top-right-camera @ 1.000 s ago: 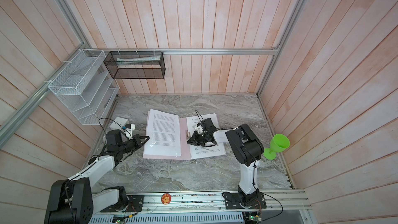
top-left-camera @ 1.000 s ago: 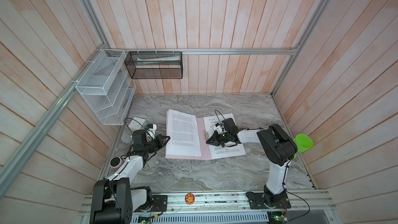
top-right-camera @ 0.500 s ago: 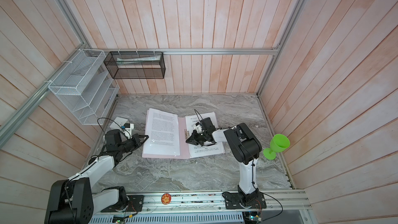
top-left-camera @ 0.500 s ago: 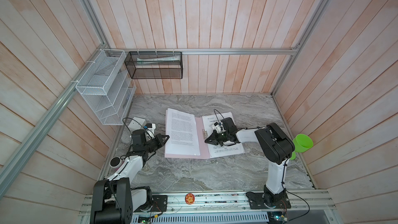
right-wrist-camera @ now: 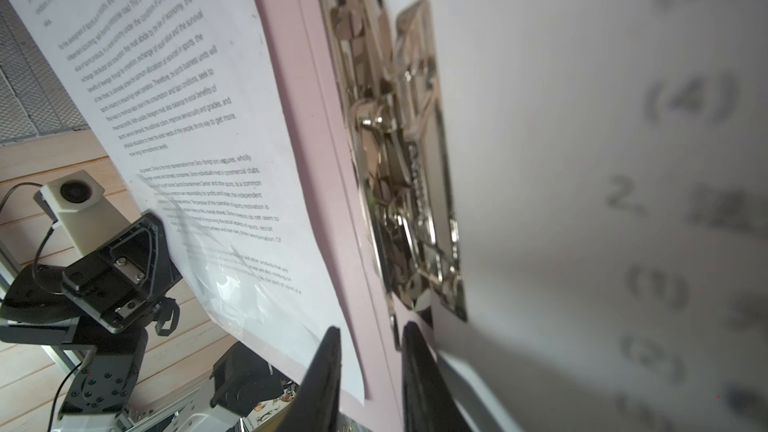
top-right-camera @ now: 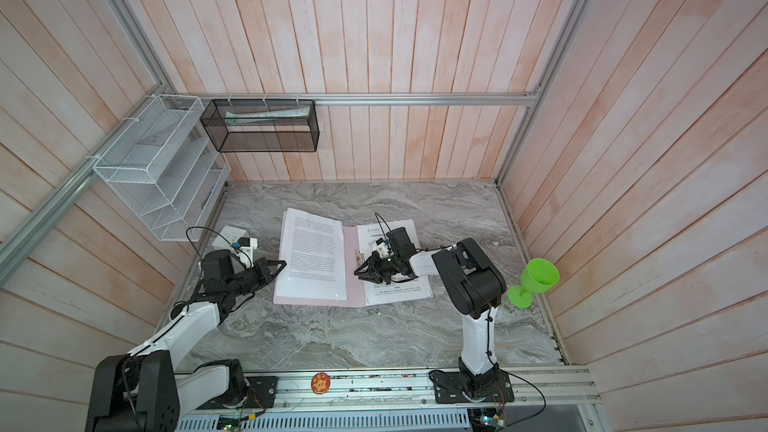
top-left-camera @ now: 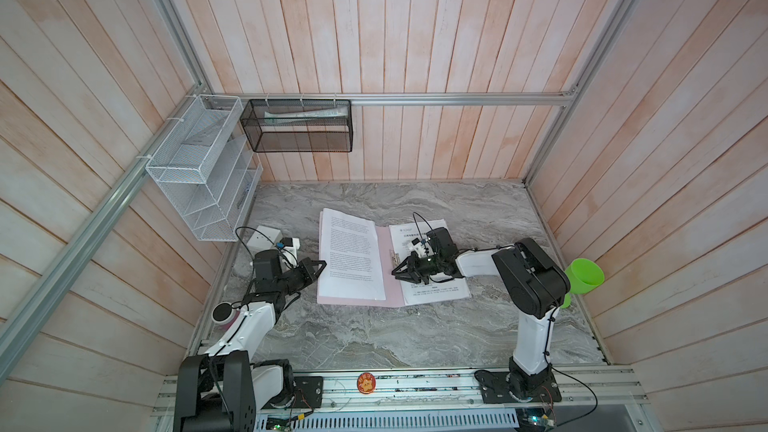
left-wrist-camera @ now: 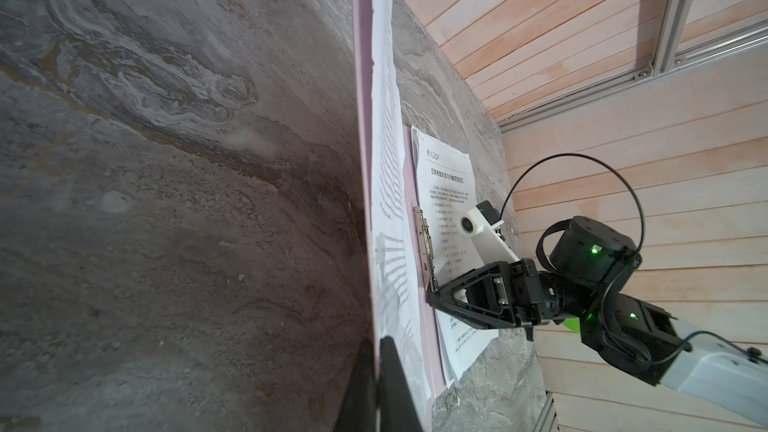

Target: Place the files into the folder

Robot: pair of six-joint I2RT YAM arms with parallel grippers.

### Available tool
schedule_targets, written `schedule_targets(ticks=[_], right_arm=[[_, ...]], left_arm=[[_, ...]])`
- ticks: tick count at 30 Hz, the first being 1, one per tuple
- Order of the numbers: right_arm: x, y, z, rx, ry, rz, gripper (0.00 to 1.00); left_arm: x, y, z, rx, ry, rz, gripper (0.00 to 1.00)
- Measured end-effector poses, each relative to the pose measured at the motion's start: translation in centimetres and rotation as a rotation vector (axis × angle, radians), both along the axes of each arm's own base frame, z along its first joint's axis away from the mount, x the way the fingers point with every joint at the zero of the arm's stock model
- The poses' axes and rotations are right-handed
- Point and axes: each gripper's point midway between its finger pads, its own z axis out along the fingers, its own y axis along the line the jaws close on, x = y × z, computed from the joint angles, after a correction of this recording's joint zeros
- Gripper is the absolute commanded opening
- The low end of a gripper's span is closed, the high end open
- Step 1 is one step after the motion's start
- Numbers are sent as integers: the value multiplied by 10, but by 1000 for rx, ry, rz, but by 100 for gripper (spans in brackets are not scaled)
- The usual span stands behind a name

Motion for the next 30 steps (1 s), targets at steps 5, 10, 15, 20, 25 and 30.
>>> schedule_targets(ticks=[5, 10, 15, 20, 25, 30], right_arm=[[2, -1, 20, -9, -51, 17, 32], [22, -8, 32, -128, -149, 2, 24], [57, -15, 44, -284, -292, -35, 15], [75, -9, 37, -437, -376, -26, 15], [74, 12, 23, -543, -424, 38, 18], [73, 19, 3, -607, -422, 86, 18]], left_arm=[[2, 2, 4, 17, -8, 6, 0], [3, 3, 5, 23, -9, 11, 0], [5, 3, 9, 24, -16, 11, 0], [9, 4, 15, 25, -32, 11, 0], [10, 4, 15, 25, -31, 11, 0], [10, 4, 15, 25, -30, 11, 0]])
